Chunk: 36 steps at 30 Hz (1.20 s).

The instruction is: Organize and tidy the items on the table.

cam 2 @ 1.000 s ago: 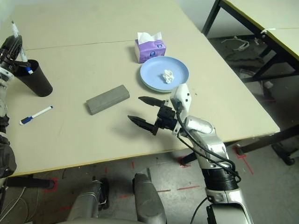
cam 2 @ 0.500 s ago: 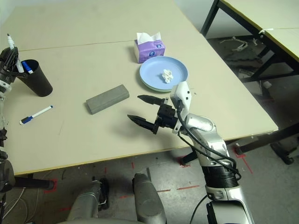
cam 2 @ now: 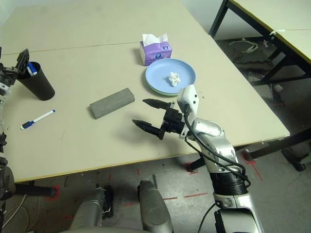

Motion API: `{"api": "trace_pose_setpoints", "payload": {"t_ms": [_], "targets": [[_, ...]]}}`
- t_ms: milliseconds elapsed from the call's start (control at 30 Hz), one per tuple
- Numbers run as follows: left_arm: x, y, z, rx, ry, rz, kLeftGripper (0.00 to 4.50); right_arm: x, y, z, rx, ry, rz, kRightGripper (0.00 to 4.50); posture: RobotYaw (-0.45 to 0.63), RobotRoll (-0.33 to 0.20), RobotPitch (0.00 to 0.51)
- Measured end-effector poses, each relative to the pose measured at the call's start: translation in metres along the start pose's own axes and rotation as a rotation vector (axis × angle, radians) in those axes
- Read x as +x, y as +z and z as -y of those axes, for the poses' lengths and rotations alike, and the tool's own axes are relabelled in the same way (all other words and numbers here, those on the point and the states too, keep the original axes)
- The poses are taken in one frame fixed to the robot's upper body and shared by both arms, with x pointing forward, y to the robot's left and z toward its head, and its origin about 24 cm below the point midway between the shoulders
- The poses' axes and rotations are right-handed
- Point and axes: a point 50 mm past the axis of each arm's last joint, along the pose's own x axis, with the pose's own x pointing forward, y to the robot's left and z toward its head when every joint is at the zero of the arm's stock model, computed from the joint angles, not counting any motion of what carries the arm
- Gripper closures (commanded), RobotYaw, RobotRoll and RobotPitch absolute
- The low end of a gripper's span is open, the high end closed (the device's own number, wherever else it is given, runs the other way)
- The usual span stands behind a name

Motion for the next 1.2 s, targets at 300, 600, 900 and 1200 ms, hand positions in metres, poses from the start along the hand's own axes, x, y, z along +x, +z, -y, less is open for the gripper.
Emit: {"api": "trace_pose_setpoints", "payload": {"t_ms": [300, 600, 900, 1200], "targets": [[-0.052, 0.000, 0.042, 0.068, -0.553, -0.593, 0.02, 0.002, -0.003, -0.001, 0.009, 0.009, 0.002, 0.00, -0.27, 0.000, 0.224], [-0.099, -0.011, -0.011, 0.094, -0.245, -1.046, 0.02, 0.009, -0.004, -0.003, 0.013, 0.033, 0.029, 0.00, -0.27, 0.000, 0.218], [-0.079, -0.036, 0.003, 0.068, -0.238, -0.987, 0.02, 0.011, -0.004, -0.004, 0.006, 0.048, 0.019, 0.00, -0.30, 0.000, 0.215], [-0.083, -0.052, -0.001, 0.119, -0.218, -1.074, 0.02, 0.005, -0.002, -0.013, -0.022, 0.103, 0.011, 0.00, -0.33, 0.000, 0.212]]}}
